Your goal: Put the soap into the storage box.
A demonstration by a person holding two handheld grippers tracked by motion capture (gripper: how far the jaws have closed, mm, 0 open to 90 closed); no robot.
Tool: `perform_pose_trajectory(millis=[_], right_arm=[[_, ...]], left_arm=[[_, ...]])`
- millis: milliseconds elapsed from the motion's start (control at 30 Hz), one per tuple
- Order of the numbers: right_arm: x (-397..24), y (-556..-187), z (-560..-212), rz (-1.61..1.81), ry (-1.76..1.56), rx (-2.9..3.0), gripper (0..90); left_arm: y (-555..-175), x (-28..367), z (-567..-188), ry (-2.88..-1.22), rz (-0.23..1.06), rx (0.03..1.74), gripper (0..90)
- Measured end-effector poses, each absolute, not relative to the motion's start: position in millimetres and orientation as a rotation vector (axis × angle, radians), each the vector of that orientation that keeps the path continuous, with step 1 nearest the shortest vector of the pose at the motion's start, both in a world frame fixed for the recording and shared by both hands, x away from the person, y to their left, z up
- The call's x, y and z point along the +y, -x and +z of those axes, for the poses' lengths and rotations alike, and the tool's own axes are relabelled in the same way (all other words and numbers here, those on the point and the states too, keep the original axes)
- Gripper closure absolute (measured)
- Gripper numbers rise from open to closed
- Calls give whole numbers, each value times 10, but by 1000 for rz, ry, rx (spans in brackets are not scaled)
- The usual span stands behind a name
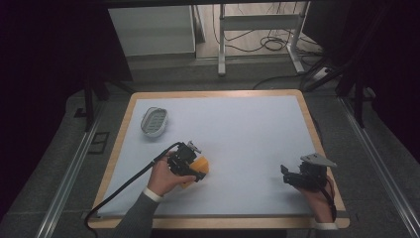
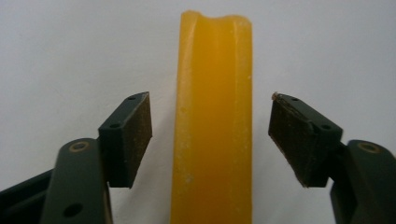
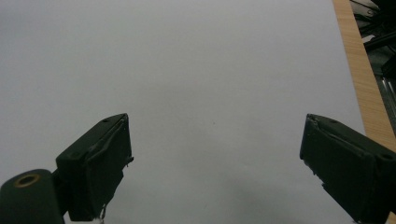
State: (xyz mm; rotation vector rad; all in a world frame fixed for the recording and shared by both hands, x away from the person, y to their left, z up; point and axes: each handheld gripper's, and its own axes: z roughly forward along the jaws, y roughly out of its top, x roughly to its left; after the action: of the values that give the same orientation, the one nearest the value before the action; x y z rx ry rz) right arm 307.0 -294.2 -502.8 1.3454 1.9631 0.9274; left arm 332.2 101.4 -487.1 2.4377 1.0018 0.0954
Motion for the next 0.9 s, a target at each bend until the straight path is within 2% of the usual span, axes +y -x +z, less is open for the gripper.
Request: perform_pose_trajectory(millis=[133,333,500,900], right_arm=[[-2929,-3069,-5032,915,-1340,1966,91],[-2938,-3070,-5031,911,-1347,1958,91],[-2939,-3073,-5036,905,-1350,1958,91],[-2970,-3073,-5034,902,-1353,1952,91]], left_arm=[[-3295,993,-4892,-2451,149,1001,403],[-3305,958,-4956,-2479,111,999,481],[-3303,957,-4967,-2489,159,1020,589],[-3314,1011,-4949,-2455,151,1006,606]])
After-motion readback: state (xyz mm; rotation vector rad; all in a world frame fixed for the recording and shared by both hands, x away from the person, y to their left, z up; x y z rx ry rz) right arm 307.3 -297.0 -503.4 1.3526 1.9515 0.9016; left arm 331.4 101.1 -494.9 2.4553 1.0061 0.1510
